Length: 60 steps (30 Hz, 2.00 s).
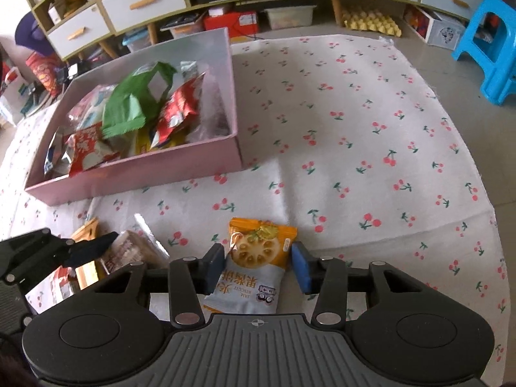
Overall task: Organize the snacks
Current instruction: 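Carry both packets into the pink box and open both tools to release them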
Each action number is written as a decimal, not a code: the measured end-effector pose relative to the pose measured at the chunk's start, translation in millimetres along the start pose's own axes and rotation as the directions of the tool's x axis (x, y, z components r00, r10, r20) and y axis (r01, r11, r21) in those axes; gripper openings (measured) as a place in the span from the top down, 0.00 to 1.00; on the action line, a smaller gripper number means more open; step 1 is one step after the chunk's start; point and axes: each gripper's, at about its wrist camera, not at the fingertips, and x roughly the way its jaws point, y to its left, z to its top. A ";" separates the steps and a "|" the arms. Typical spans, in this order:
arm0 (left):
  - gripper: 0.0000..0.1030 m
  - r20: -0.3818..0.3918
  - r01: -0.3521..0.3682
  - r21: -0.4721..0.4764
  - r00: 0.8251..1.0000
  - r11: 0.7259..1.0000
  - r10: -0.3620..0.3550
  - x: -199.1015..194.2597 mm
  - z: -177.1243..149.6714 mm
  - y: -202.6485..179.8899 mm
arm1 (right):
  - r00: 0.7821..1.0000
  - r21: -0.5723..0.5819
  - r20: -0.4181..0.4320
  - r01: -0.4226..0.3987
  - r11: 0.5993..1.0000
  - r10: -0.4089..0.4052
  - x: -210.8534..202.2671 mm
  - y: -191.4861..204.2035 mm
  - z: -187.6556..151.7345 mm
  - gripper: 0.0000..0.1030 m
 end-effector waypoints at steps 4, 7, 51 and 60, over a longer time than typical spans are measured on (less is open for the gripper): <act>0.65 -0.014 -0.012 -0.014 1.000 1.000 0.012 2.3 0.5 -0.8 | 1.000 0.034 -0.003 -0.016 0.999 0.016 -0.7 -7.1 1.8 0.58; 0.65 -0.017 -0.002 -0.035 1.000 0.999 0.001 2.0 0.9 2.1 | 0.999 0.059 -0.007 -0.037 0.998 0.038 -2.3 -10.6 3.2 0.58; 0.68 0.128 -0.164 -0.446 0.961 0.880 0.244 -31.5 45.6 89.5 | 0.927 0.230 0.317 -0.281 0.932 0.201 -22.6 11.1 76.9 0.57; 0.68 0.109 -0.158 -0.452 0.967 0.878 0.230 -7.9 68.0 107.6 | 0.916 0.167 0.321 -0.306 0.937 0.242 9.7 21.6 118.4 0.57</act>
